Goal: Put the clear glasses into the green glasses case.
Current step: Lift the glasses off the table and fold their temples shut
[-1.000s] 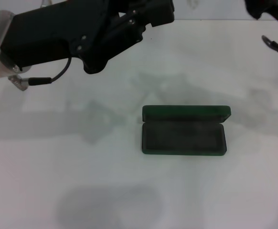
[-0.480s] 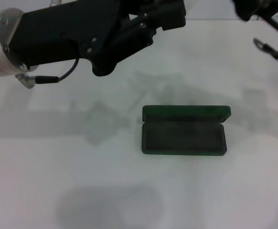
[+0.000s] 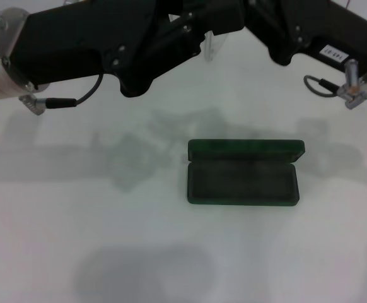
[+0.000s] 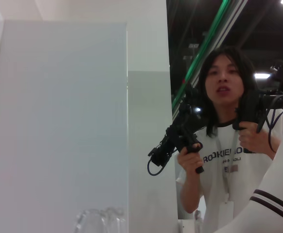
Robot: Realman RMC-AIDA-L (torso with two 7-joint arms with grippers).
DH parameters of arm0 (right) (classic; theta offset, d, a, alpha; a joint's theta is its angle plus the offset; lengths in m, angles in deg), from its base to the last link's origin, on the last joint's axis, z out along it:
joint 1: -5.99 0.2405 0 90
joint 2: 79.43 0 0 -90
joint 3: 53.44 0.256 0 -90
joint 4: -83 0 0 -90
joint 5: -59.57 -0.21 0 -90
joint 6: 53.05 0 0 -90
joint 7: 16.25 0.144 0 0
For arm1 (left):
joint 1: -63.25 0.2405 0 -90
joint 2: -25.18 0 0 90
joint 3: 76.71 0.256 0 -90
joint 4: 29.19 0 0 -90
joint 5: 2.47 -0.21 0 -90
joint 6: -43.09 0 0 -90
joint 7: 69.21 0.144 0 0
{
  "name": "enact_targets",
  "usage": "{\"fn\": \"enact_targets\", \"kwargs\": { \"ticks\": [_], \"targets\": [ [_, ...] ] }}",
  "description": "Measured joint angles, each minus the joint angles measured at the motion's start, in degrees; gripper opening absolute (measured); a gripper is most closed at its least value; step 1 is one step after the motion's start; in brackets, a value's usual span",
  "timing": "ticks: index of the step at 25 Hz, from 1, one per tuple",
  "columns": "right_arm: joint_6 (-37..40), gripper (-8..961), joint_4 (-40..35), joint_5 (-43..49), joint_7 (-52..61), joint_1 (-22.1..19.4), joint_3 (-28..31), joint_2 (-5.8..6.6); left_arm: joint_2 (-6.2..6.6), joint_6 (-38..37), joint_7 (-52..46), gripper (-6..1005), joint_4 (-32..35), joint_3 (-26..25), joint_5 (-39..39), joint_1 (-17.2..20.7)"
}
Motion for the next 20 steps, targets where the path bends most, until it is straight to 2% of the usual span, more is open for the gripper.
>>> {"fn": "enact_targets", "kwargs": {
  "ticks": [20],
  "targets": [
    [-0.8,106,-0.1,-0.1,-0.3,2.0,-5.8,0.0,-0.16,0.1,0.6,82,-0.2,-0.1,0.1,0.0]
  ]
}}
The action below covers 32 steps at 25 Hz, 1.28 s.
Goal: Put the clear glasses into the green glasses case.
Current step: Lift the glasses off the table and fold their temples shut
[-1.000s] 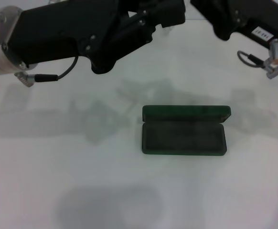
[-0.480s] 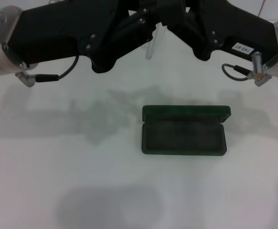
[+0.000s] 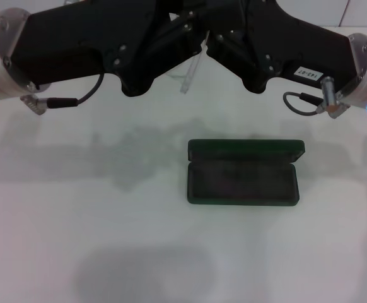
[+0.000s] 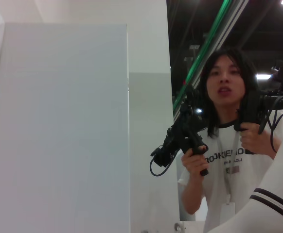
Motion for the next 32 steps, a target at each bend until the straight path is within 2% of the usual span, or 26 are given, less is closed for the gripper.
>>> {"fn": "enact_targets", "kwargs": {
  "ticks": [14,32],
  "targets": [
    [-1.7,108,-0.1,-4.8,-1.3,-2.5,0.6,0.0,0.11,0.0,0.0,83,0.0,-0.1,0.0,0.6],
    [-2.4,111,-0.1,-4.4,-1.4,-1.7,-1.3,0.0,-0.07,3.5,0.0,84,-0.1,-1.0,-0.8,1.1]
  ]
}}
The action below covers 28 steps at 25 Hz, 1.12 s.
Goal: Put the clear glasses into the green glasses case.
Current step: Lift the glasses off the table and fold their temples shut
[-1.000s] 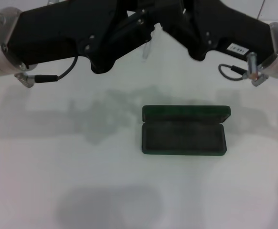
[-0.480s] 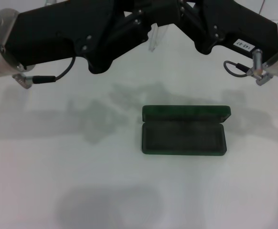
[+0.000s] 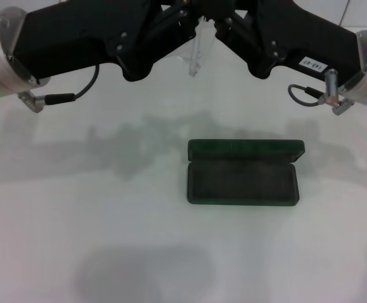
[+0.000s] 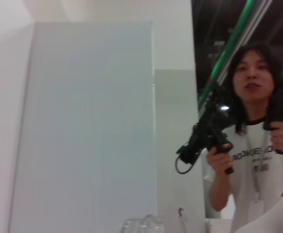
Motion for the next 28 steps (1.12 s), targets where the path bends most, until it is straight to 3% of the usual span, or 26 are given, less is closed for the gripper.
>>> {"fn": "enact_targets", "kwargs": {
  "ticks": [28],
  "targets": [
    [-0.7,116,0.0,-0.1,-0.3,0.2,-2.1,0.0,-0.13,3.0,0.4,85,0.0,0.0,0.1,1.0]
  ]
}}
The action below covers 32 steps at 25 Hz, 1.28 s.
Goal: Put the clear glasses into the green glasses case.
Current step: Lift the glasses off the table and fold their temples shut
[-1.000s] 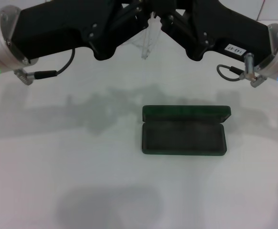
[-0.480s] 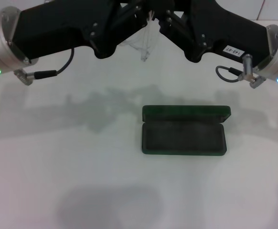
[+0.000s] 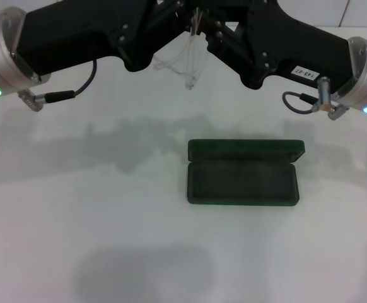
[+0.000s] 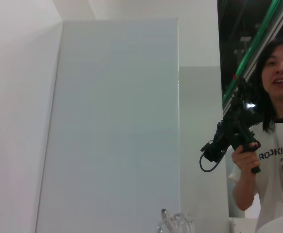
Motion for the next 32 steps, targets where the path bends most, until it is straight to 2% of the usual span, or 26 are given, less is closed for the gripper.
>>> {"fn": "enact_targets", "kwargs": {
  "ticks": [32],
  "targets": [
    [-0.2,122,0.0,-1.1,-0.4,-0.8,0.7,0.0,0.1,-2.2,0.5,87,0.0,-1.3,0.6,1.0]
  ]
}}
